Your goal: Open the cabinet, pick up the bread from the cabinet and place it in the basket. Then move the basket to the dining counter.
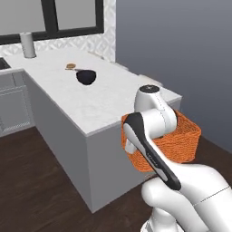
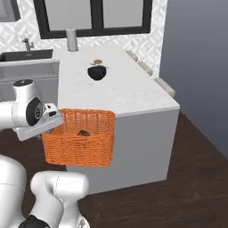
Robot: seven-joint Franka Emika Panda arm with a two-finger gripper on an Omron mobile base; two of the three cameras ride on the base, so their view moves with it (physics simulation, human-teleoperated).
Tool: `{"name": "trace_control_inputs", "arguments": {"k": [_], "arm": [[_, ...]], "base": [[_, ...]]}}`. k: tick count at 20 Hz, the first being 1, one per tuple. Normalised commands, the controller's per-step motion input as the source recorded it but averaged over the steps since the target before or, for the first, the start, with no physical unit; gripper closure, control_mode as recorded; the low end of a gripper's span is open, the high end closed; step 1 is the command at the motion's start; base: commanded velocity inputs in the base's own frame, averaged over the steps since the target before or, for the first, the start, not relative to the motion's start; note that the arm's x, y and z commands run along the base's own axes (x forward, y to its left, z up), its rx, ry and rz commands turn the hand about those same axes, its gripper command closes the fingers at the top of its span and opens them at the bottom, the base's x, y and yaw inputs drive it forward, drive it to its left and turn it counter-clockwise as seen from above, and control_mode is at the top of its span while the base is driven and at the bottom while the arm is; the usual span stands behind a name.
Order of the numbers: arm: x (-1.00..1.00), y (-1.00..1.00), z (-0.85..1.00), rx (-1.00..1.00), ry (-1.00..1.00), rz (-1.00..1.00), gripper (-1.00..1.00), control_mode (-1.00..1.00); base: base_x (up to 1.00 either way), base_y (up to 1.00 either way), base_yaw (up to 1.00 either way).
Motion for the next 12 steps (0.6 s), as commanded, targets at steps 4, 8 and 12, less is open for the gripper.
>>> {"name": "trace_control_inputs", "arguments": {"k": [4,8,12], "arm": [[0.0,0.0,0.0,0.0,0.0,0.0,1.0,1.0],[0.0,0.0,0.0,0.0,0.0,0.0,1.0,1.0],[0.0,0.0,0.0,0.0,0.0,0.0,1.0,1.0]], "base": [[1.0,-0.33,0.13],[1.0,-0.74,0.24],[0.59,-0.98,0.27]]}}
